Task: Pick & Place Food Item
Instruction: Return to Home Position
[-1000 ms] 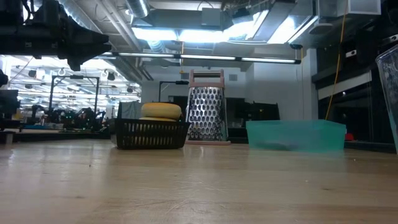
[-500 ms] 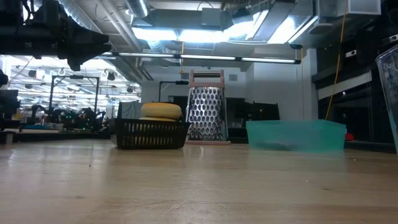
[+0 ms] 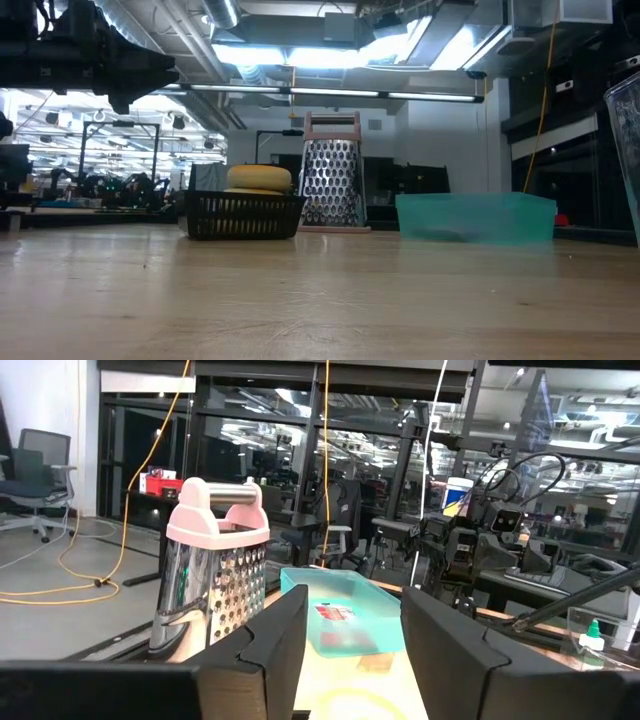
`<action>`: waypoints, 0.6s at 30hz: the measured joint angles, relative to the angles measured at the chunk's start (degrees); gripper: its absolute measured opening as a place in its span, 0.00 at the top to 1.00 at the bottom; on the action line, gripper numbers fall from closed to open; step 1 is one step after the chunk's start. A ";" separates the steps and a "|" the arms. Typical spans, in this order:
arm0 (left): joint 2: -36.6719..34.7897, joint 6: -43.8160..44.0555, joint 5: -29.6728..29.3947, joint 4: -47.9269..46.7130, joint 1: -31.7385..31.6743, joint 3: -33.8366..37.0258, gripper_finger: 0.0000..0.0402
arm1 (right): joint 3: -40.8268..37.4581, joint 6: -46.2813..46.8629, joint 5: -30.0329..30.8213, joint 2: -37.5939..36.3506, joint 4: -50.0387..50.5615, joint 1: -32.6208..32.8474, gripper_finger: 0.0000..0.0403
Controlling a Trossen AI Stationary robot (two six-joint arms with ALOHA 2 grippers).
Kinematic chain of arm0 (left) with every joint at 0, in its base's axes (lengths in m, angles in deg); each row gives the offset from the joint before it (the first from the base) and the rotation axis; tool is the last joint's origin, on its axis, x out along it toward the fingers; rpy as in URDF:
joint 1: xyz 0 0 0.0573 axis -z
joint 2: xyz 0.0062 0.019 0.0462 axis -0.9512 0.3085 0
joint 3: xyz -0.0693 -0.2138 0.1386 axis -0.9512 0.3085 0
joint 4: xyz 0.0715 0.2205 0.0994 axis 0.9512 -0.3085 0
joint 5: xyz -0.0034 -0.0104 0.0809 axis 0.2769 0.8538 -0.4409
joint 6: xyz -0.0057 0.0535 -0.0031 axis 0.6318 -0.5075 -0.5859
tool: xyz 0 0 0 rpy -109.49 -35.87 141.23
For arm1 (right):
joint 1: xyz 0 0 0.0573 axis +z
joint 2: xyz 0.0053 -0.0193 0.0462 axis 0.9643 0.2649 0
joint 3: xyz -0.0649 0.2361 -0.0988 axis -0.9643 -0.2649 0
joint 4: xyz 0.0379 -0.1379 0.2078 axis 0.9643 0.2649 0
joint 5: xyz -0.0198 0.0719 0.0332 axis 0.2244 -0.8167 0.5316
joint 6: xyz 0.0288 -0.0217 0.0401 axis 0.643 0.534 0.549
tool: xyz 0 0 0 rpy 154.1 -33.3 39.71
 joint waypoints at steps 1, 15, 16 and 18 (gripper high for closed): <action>0.00 -0.02 0.01 0.01 0.00 0.00 0.61 | 0.00 0.01 0.00 0.00 0.00 0.01 0.45; 0.00 0.00 0.01 0.02 0.00 0.00 0.61 | 0.00 0.01 0.00 0.00 0.02 0.01 0.45; 0.00 -0.02 0.00 0.00 0.00 0.00 0.61 | 0.00 0.01 0.00 0.00 0.02 -0.01 0.45; 0.00 0.00 0.01 0.01 0.00 0.00 0.60 | 0.00 -0.01 0.00 0.00 0.02 0.00 0.45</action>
